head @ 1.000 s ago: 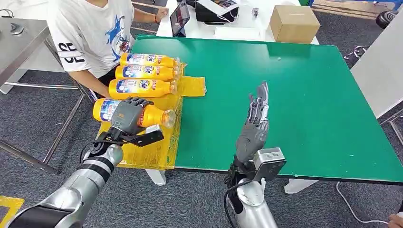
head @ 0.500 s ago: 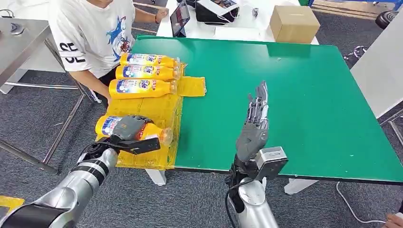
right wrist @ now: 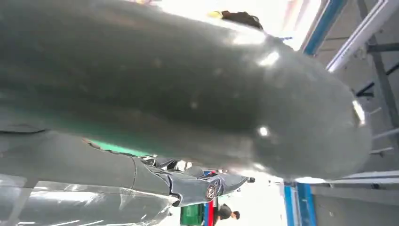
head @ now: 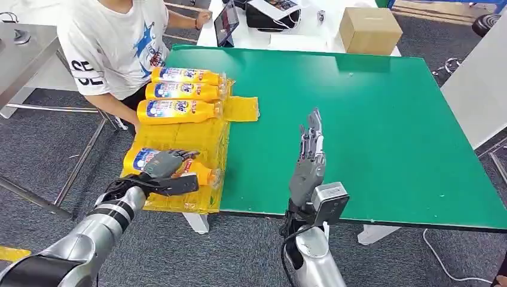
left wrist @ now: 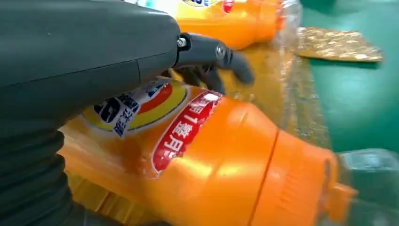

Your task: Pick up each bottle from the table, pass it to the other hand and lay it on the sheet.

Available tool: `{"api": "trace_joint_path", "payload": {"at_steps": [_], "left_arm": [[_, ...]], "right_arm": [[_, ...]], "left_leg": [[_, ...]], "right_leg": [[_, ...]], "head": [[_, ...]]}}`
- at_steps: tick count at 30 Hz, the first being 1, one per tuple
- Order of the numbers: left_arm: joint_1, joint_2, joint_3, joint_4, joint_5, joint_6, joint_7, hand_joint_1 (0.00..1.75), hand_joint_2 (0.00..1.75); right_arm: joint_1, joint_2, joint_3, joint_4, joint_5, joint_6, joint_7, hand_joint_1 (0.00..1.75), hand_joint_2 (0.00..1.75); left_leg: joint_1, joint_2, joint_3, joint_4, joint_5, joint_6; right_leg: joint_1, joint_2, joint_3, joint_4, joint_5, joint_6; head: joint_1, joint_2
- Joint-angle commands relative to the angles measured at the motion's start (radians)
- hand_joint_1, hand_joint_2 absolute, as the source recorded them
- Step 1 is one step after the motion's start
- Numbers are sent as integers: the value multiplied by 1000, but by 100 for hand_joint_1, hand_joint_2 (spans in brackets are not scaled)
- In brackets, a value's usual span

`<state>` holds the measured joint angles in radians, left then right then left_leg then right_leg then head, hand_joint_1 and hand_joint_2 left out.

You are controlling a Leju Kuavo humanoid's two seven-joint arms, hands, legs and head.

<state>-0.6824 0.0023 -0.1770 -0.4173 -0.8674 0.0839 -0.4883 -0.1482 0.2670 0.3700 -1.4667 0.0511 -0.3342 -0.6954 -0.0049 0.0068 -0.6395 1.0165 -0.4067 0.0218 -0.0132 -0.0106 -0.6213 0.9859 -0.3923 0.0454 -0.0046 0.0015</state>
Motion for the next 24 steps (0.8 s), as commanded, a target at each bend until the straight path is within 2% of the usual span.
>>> {"api": "trace_joint_path", "payload": {"at_steps": [1, 4, 9, 22, 24], "left_arm": [[19, 8, 15, 77, 40, -117, -23, 0, 0], [22, 14, 10, 74, 59, -160, -37, 0, 0], [22, 14, 10, 74, 59, -160, -37, 0, 0], [22, 14, 10, 74, 59, -160, -37, 0, 0], [23, 19, 14, 75, 84, -207, -49, 0, 0]], "right_arm": [[-54, -6, -18, 119, 1, 11, -2, 0, 0], [-58, -5, -20, 128, 1, 15, -2, 0, 0], [-58, -5, -20, 128, 1, 15, -2, 0, 0], [-58, -5, -20, 128, 1, 15, -2, 0, 0], [-59, -5, -21, 133, 0, 16, -2, 0, 0]], "left_leg": [[1, 2, 9, -2, -3, -2], [1, 2, 7, -2, -1, -1], [1, 1, 12, -2, -1, -2], [1, 1, 13, -2, -1, -2], [1, 1, 13, -3, -1, -2]], "right_leg": [[1, 4, 8, -2, -2, -2], [0, 3, 7, -2, 0, -1], [0, 3, 12, -2, -1, -2], [0, 3, 13, -2, -1, -2], [0, 3, 13, -2, -1, -2]], "head": [[0, 0], [0, 0], [0, 0], [0, 0], [0, 0]]}}
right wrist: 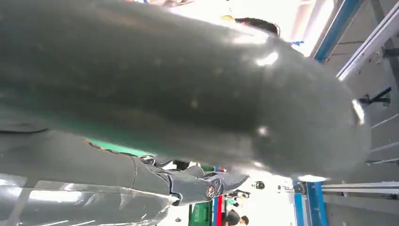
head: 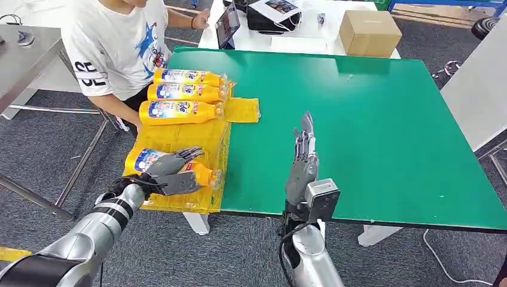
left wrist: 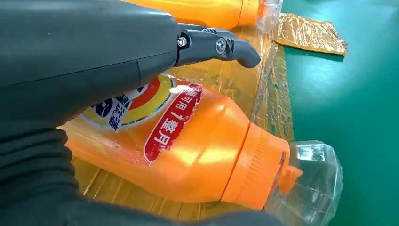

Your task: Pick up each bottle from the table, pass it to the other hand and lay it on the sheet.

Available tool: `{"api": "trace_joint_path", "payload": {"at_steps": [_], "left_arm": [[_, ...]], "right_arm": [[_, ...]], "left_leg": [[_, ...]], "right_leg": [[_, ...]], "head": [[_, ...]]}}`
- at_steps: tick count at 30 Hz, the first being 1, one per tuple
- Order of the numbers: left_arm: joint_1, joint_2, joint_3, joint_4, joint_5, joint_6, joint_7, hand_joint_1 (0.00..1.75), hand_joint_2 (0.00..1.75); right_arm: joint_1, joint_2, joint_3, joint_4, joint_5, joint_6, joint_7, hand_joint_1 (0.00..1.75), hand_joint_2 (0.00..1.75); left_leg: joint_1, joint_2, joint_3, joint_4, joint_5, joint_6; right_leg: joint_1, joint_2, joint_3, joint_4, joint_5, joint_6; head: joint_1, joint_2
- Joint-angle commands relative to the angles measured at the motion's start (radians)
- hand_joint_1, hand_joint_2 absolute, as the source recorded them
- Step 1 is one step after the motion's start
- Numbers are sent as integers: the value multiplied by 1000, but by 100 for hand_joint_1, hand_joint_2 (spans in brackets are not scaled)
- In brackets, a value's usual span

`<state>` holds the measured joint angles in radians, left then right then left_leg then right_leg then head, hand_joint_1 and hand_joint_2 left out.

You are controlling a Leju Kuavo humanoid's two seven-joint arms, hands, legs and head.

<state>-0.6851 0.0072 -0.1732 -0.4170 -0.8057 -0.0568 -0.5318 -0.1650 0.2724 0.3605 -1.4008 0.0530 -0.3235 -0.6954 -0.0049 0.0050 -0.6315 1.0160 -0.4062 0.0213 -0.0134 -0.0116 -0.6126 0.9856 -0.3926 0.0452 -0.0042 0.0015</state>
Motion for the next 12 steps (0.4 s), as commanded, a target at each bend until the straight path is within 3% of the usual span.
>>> {"api": "trace_joint_path", "payload": {"at_steps": [1, 5, 7, 8, 10, 11, 12], "left_arm": [[29, 15, 14, 72, 34, -75, -11, 0, 0], [69, -35, 135, -15, 204, 20, -114, 0, 0], [95, -105, 257, -153, 346, 243, -166, 0, 0], [117, -123, 275, -255, 390, 338, -166, 0, 175], [147, -137, 277, -462, 506, 540, -166, 0, 175], [149, -130, 264, -518, 560, 565, -166, 0, 175], [154, -134, 287, -665, 677, 585, -166, 0, 175]], "right_arm": [[-43, -11, -11, 71, -2, 7, -2, 0, 0], [-38, -10, -5, 73, 7, 5, -2, 0, 0], [-27, 1, 2, 65, 13, -6, 1, 0, 0], [-23, 6, 8, 64, 25, -13, 7, 0, 0], [-14, 10, 27, 64, 60, -47, 16, 0, 0], [-14, 4, 41, 69, 72, -54, 21, 0, 0], [-9, -8, 62, 70, 138, -101, 4, 0, 175]], "left_leg": [[1, 4, 6, -2, -2, -2], [0, 2, 5, -2, -1, -1], [1, 1, 5, -2, -1, -1], [1, -1, 4, -1, -2, -1], [2, -2, 1, 1, -1, -1], [3, -4, -2, 3, -2, -2], [3, -3, -1, 3, -3, -2]], "right_leg": [[1, 5, 5, -2, 0, -2], [0, 4, 4, -2, 0, -1], [0, 3, 4, -2, -1, -1], [1, 1, 5, -2, -1, -2], [1, -2, 1, -1, -1, -1], [3, -3, -1, 1, -3, -1], [3, -2, 0, 1, -3, -2]], "head": [[0, 0], [0, 0], [0, 0], [0, 0], [0, 0], [0, 0], [0, 0]]}}
